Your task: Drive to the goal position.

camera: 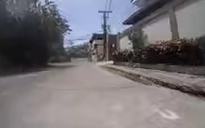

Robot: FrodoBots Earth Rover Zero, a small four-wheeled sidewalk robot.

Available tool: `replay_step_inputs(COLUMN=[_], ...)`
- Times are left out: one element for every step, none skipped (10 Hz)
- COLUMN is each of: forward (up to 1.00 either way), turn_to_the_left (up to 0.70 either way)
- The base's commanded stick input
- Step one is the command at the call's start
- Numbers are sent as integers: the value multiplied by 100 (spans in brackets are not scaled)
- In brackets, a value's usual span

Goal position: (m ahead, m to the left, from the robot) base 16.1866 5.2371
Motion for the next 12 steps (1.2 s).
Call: replay_step_inputs(forward=[100,100,100,100,100,100,100,100,100,100,100,100], turn_to_the_left=[0,0,-3,-8,-13,-33,-15,0,0,0,0,0])
